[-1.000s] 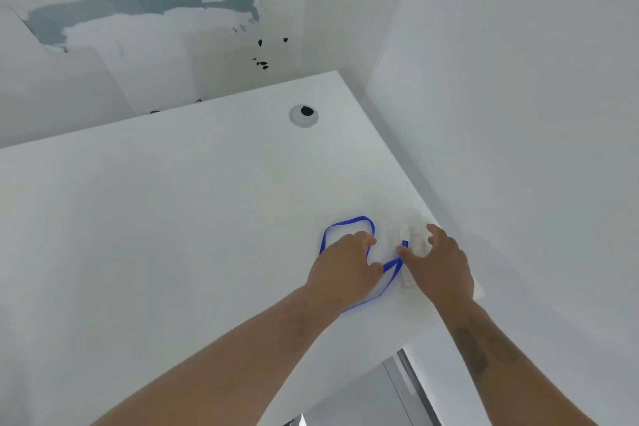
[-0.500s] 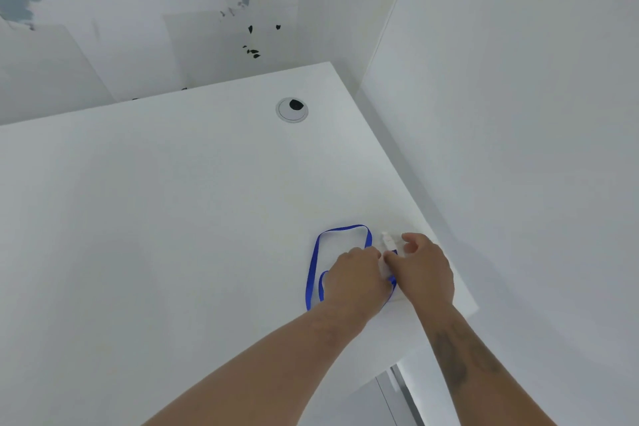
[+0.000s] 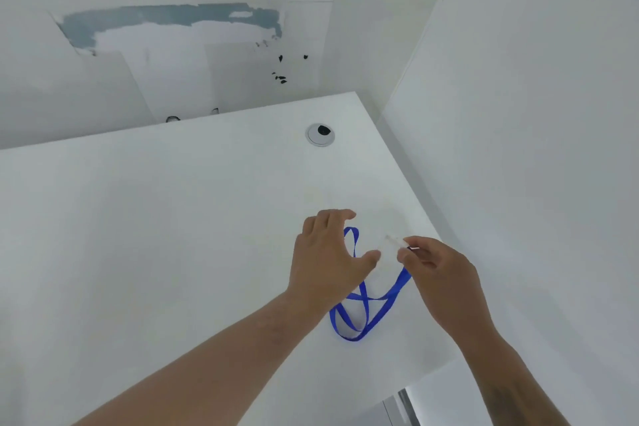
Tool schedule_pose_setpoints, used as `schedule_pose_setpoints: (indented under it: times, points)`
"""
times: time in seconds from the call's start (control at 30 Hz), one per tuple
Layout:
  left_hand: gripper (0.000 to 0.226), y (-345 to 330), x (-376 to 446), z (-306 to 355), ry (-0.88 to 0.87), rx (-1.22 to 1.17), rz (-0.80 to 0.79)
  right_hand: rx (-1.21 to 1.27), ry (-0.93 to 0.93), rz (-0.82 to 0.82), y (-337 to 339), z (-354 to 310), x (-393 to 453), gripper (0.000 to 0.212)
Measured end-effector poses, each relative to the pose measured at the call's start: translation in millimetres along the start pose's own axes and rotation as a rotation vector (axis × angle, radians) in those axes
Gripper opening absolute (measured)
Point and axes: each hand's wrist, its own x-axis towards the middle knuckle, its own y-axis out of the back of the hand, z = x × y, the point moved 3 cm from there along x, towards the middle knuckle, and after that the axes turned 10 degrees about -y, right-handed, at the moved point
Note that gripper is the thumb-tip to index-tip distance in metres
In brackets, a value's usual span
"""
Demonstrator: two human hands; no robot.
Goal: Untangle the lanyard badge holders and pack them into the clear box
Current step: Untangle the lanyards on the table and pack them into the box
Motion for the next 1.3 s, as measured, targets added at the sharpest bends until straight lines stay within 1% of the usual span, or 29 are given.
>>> schedule_pose_setpoints:
  times: [0.1, 0.17, 0.2, 0.23, 0.3, 0.4, 0.47, 0.57, 0.7, 0.8, 0.87, 0.93, 1.0, 1.1, 1.13, 1.2, 1.3]
  points:
    - [0.056, 29.7, -6.6, 6.0, -0.149, 0.087, 0.057, 0.044, 0.087, -0.010, 3.7, -30.3, -16.9, 0.011]
    - [0.047, 52.1, -12.7, 9.4, -0.204, 0.118, 0.097, 0.097, 0.145, -0.027, 3.3, -55.3, -29.4, 0.009]
    - [0.040, 62.9, -15.0, 10.8, -0.202, 0.116, 0.107, 0.126, 0.171, -0.042, 3.4, -67.4, -34.8, 0.010]
    - [0.032, 75.8, -18.1, 11.0, -0.183, 0.097, 0.114, 0.160, 0.190, -0.057, 3.2, -79.7, -40.4, 0.013]
    - [0.015, 108.3, -28.3, 5.6, -0.069, 0.024, 0.134, 0.245, 0.216, -0.094, 1.3, -103.2, -51.4, 0.016]
    - [0.003, 156.7, -49.4, -8.3, 0.079, -0.148, 0.198, 0.357, 0.223, -0.146, -2.7, -128.7, -63.5, 0.019]
    - [0.005, 185.6, -64.0, -14.4, 0.116, -0.308, 0.202, 0.392, 0.214, -0.173, -9.3, -140.8, -68.3, 0.019]
    - [0.012, 229.7, -90.8, -24.3, 0.189, -0.624, 0.195, 0.443, 0.218, -0.220, -27.6, -159.5, -80.6, 0.019]
    - [0.017, 268.0, -122.4, -42.2, 0.288, -0.902, 0.172, 0.470, 0.244, -0.268, -58.8, -178.5, -105.2, 0.017]
    - [0.018, 282.1, -143.6, -53.3, 0.337, -1.063, 0.175, 0.358, 0.304, -0.265, -96.2, -190.1, -135.5, 0.018]
    - [0.020, 287.4, -153.5, -59.1, 0.348, -1.116, 0.208, 0.260, 0.343, -0.314, -124.6, -196.2, -161.1, 0.024]
    - [0.020, 292.6, -161.8, -65.5, 0.361, -1.113, 0.269, 0.177, 0.403, -0.404, -147.5, -203.9, -190.4, 0.025]
    - [0.016, 298.2, -171.3, -75.0, 0.387, -1.024, 0.344, 0.010, 0.491, -0.480, -161.1, -211.1, -218.2, 0.026]
    - [0.012, 308.1, -187.5, -87.8, 0.444, -0.801, 0.450, -0.324, 0.670, -0.490, -160.4, -222.3, -246.9, 0.030]
    - [0.010, 311.0, -192.2, -92.0, 0.454, -0.725, 0.473, -0.395, 0.709, -0.488, -155.4, -227.9, -253.5, 0.031]
    - [0.006, 315.5, -201.5, -98.1, 0.454, -0.604, 0.473, -0.465, 0.760, -0.490, -141.3, -242.6, -263.6, 0.027]
    - [0.006, 321.8, -214.1, -106.2, 0.432, -0.442, 0.355, -0.451, 0.800, -0.455, -120.6, -273.5, -268.8, 0.016]
